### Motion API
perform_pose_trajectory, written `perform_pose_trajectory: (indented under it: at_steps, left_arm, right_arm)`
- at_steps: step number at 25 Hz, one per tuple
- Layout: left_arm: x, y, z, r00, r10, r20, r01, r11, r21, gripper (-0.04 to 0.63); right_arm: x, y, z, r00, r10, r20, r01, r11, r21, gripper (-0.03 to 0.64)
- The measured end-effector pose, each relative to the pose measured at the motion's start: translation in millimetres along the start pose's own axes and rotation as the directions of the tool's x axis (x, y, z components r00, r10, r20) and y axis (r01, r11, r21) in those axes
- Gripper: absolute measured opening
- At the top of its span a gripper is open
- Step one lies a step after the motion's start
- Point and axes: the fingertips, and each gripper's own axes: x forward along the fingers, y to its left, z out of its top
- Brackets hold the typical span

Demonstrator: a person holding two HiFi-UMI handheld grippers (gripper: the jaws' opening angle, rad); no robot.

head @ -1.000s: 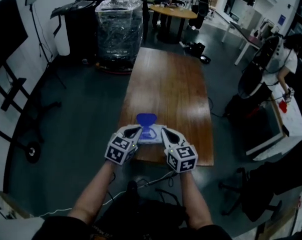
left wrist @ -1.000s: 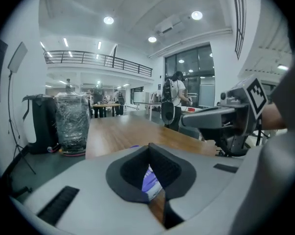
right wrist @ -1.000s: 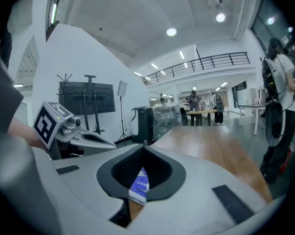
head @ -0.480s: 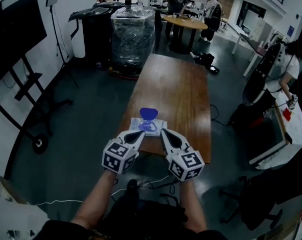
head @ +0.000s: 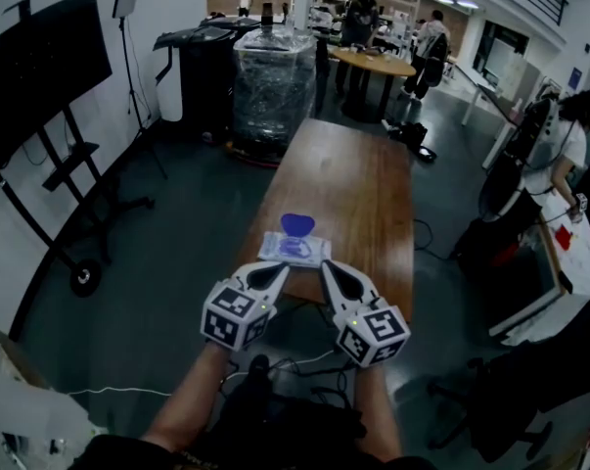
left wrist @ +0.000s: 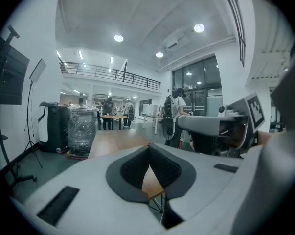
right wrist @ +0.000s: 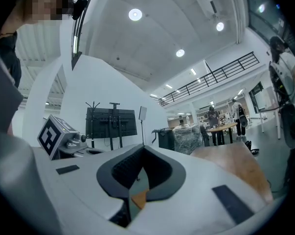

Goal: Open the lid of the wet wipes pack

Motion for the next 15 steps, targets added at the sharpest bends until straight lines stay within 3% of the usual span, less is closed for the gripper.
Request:
perform_pose_trajectory:
  at_steps: [15]
  left_arm:
    - [-4.1, -7.9, 2.6, 1.000, 0.001, -0.001, -0.001, 1.000, 0.026, -0.001]
  right_arm:
    - [-4.3, 0.9, -4.6, 1.000, -0.010, -0.010, 0.010, 1.000, 0.003, 0.011]
